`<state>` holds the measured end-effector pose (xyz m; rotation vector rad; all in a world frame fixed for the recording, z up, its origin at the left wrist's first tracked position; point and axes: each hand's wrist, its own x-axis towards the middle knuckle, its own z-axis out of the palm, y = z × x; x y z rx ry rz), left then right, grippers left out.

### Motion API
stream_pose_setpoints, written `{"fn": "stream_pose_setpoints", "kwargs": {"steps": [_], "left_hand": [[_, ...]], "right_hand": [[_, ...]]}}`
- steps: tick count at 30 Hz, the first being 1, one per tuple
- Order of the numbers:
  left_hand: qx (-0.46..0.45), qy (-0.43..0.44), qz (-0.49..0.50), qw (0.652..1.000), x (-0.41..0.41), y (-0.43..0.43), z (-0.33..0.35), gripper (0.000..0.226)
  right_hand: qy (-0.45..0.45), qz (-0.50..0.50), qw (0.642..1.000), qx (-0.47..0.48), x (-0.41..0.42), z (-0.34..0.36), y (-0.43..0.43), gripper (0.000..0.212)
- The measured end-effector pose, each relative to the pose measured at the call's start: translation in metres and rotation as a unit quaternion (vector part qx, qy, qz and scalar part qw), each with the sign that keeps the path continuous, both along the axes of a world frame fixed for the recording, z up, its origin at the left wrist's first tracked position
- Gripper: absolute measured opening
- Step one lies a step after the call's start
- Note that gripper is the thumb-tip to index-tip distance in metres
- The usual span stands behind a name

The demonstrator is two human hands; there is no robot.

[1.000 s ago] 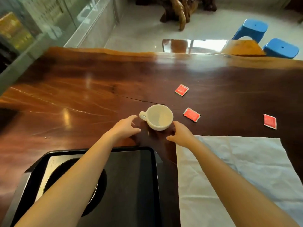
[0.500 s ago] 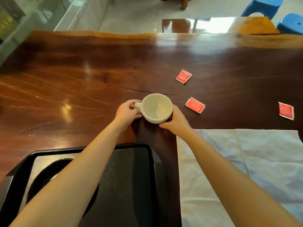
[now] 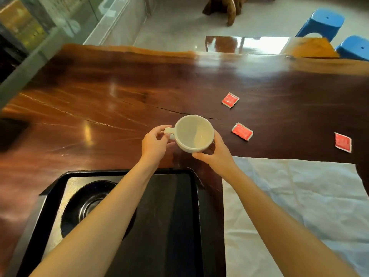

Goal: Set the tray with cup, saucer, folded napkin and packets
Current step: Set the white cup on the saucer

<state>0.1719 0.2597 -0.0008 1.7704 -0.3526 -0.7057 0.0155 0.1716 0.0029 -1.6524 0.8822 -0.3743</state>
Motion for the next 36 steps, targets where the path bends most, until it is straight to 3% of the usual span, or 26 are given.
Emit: {"fn": "stream_pose_setpoints", "kwargs": {"steps": [16, 26, 36], "left_hand": [[-0.052, 0.007, 0.089, 0.995, 0.018, 0.158, 0.049, 0.024], [0.05, -0.008, 0.096, 0.994, 0.038, 0.264, 0.018, 0.021], [0.105, -0.068, 0.125, 0.984, 0.048, 0.298, -0.01, 0.03]], "right_hand": [[-0.034, 0.096, 0.995, -0.021, 0.034, 0.04, 0.12, 0.076], [-0.016, 0.122, 0.992, 0.014, 0.05, -0.005, 0.221, 0.082], [0.009, 0.109, 0.993, 0.032, 0.065, -0.028, 0.265, 0.084]]}}
